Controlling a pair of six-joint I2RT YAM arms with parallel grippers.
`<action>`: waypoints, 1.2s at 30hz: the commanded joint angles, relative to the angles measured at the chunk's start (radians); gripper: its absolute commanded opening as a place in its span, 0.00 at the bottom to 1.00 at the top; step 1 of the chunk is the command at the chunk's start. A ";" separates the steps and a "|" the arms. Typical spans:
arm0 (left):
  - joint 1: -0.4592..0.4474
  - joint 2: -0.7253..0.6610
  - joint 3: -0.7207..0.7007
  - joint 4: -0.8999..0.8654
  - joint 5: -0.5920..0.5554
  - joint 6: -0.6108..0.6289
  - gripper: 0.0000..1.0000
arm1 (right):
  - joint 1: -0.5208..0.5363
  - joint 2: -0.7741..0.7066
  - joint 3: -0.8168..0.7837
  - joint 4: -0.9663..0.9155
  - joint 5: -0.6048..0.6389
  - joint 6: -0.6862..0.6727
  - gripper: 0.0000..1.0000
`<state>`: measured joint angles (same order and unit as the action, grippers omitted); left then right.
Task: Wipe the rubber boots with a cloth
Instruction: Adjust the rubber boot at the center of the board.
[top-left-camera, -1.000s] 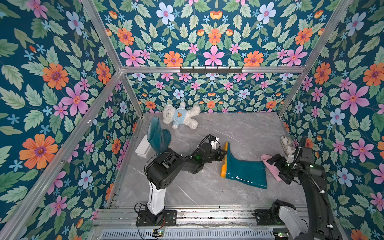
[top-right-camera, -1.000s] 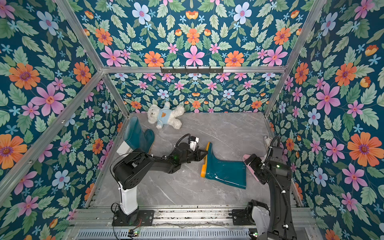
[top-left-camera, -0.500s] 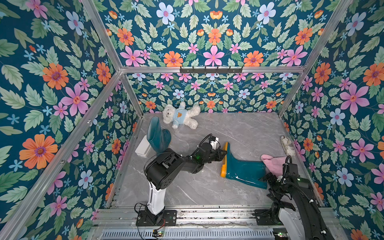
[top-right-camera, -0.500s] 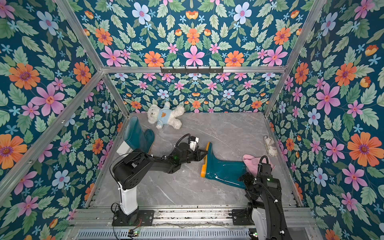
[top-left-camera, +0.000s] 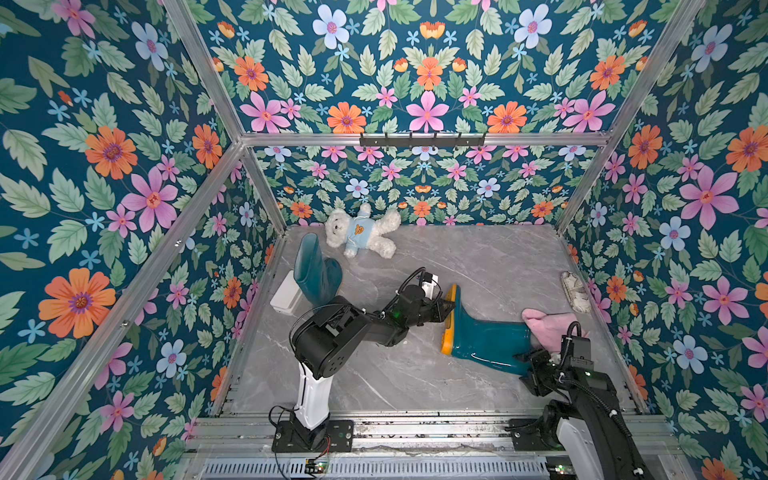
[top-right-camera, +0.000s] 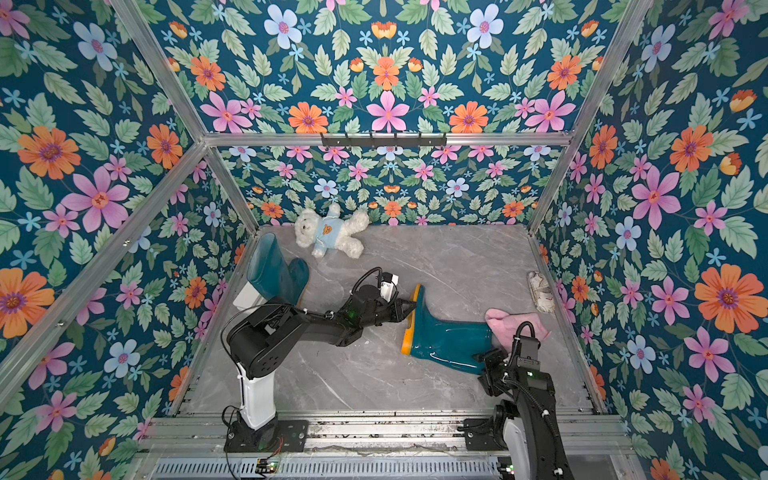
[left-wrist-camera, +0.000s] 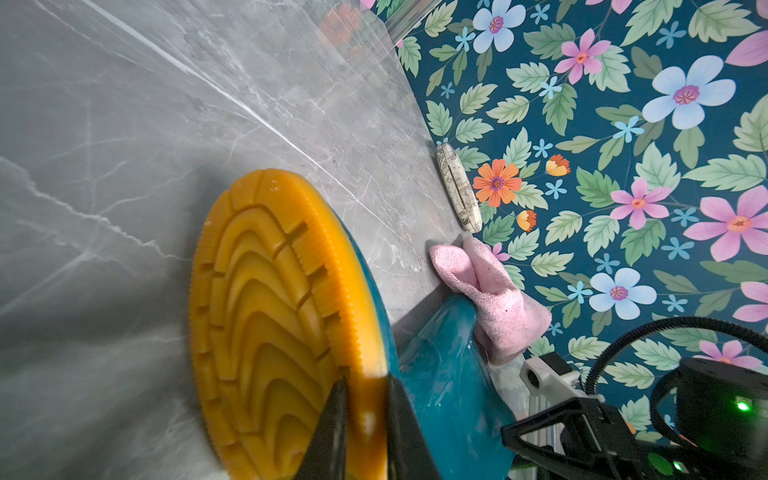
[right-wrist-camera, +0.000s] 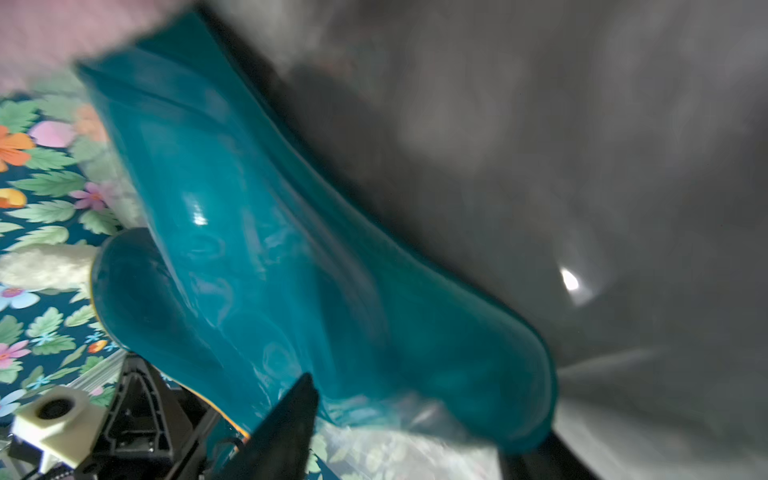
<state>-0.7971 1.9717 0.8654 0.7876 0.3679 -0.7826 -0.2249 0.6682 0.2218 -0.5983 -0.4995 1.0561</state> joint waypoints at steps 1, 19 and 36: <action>0.001 0.020 -0.018 -0.350 -0.055 0.007 0.07 | 0.013 0.012 -0.032 0.113 0.164 0.060 0.38; 0.004 -0.210 0.007 -0.608 -0.229 0.079 0.39 | 0.483 0.527 0.669 0.216 0.453 -0.245 0.00; 0.026 -0.445 -0.075 -0.725 -0.434 0.084 0.50 | 0.528 0.795 1.080 0.131 0.398 -0.680 0.00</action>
<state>-0.7727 1.5410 0.7948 0.0887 -0.0208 -0.7002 0.2977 1.4818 1.3178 -0.4870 -0.0967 0.4763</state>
